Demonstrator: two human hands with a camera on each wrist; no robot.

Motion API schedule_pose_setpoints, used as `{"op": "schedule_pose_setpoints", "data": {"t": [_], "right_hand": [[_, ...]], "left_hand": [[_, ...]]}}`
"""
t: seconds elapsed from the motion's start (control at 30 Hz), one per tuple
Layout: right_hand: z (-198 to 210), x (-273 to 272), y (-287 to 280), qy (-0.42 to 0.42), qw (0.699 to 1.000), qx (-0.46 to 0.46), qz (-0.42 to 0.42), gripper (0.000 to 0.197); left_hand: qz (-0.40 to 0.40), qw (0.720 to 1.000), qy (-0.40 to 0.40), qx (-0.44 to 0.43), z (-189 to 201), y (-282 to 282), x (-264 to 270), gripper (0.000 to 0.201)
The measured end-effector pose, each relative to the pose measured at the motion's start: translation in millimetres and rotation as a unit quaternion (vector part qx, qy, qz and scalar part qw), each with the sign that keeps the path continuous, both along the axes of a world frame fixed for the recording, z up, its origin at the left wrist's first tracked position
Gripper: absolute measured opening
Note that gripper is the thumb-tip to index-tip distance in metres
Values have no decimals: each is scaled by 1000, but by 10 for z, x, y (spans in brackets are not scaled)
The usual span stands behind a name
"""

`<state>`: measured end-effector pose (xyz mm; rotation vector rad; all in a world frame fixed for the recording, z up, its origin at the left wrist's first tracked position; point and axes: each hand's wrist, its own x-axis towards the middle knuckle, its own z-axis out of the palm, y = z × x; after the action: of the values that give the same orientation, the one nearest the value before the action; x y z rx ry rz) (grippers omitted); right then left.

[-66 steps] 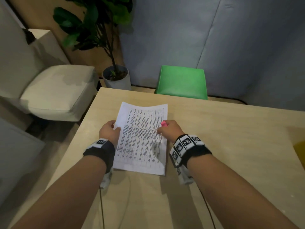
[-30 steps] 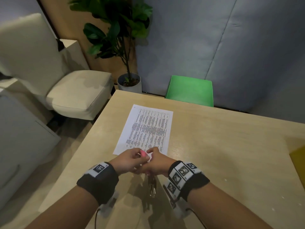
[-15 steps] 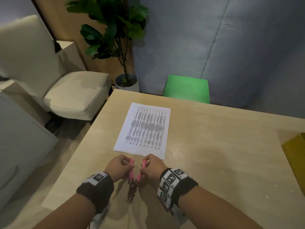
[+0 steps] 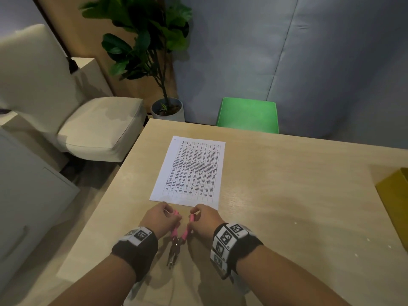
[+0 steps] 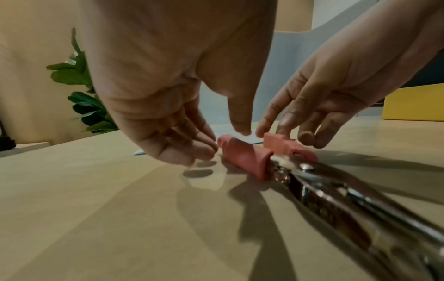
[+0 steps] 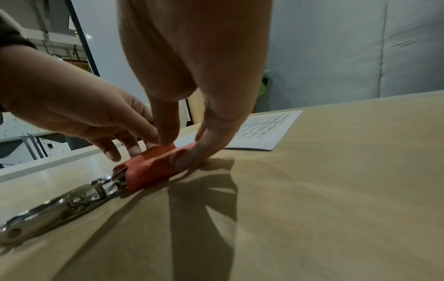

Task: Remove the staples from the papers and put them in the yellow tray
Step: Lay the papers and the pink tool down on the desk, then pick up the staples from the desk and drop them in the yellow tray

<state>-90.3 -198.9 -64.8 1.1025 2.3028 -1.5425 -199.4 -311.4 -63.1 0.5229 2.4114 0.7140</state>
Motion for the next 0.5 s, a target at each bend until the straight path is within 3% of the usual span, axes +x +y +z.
{"op": "schedule_pose_setpoints", "data": {"t": [0.1,0.3,0.5], "right_hand": [[113,84,144,21,1000,0,-18,27],[379,557,705,46,995,79,-39,18],[455,1528,1422,9,984,125,-127,12]], "left_hand": [[10,998,13,63,89,164,94,20],[-22,975,-54,213,333,783,578,6],[-148,973,-14,174,364,1326,1157,6]]}}
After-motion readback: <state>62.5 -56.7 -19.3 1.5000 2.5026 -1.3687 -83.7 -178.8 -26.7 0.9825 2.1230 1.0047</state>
